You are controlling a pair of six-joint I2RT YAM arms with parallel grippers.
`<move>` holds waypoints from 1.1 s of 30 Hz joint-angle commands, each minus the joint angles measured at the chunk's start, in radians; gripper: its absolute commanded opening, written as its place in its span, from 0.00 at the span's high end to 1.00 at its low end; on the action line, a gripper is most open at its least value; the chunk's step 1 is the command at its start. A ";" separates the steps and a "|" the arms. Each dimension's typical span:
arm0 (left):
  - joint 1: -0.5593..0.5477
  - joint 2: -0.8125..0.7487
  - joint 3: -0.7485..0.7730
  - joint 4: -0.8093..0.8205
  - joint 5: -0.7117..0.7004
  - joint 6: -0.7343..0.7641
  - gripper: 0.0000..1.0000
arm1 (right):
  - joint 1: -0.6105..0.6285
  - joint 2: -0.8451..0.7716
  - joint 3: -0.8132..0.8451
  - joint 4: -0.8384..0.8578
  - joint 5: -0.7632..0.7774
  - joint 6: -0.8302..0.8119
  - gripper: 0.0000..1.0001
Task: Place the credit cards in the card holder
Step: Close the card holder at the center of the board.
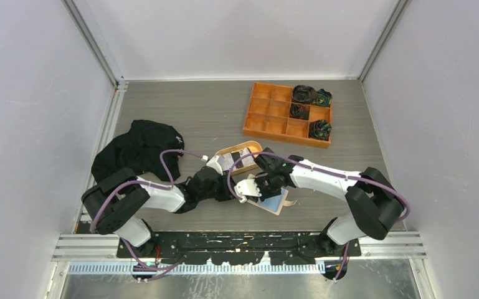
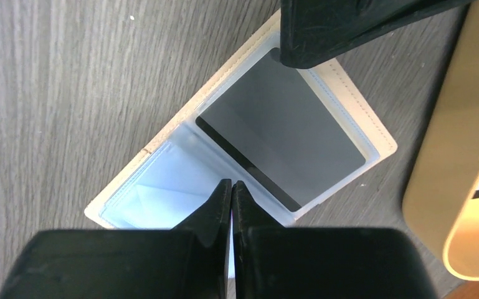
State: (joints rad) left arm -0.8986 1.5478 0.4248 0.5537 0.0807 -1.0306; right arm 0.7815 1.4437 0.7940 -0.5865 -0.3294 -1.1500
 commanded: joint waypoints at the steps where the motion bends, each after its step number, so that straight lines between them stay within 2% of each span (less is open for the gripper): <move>1: -0.005 0.005 -0.017 0.059 0.015 -0.011 0.67 | 0.005 0.043 0.018 0.062 0.047 0.015 0.94; 8: -0.005 0.047 -0.022 0.117 0.040 -0.021 0.67 | 0.012 0.095 0.010 0.131 0.101 0.062 0.94; 14: -0.005 0.051 -0.035 0.150 0.042 -0.028 0.67 | 0.015 0.088 0.006 0.176 0.112 0.112 0.79; 17: -0.005 0.033 -0.050 0.158 0.032 -0.033 0.67 | 0.001 0.050 0.037 0.093 0.052 0.104 0.77; 21: -0.005 0.000 -0.070 0.167 0.014 -0.037 0.67 | -0.071 -0.053 0.071 -0.077 -0.131 0.052 0.74; 25: -0.006 -0.009 -0.094 0.220 0.002 -0.045 0.67 | -0.166 -0.124 0.063 -0.104 -0.228 0.084 0.71; 28: -0.013 0.003 -0.100 0.257 -0.003 -0.053 0.67 | -0.183 -0.115 0.058 -0.079 -0.212 0.121 0.74; 30: -0.022 0.018 -0.094 0.272 -0.005 -0.059 0.67 | -0.183 -0.086 0.053 -0.026 -0.203 0.197 0.84; 33: -0.030 0.057 -0.090 0.316 -0.009 -0.070 0.67 | -0.169 -0.009 0.056 -0.003 -0.183 0.255 0.92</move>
State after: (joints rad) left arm -0.9146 1.5715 0.3305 0.7574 0.0906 -1.0847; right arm 0.5991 1.3609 0.8268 -0.6395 -0.4973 -0.9981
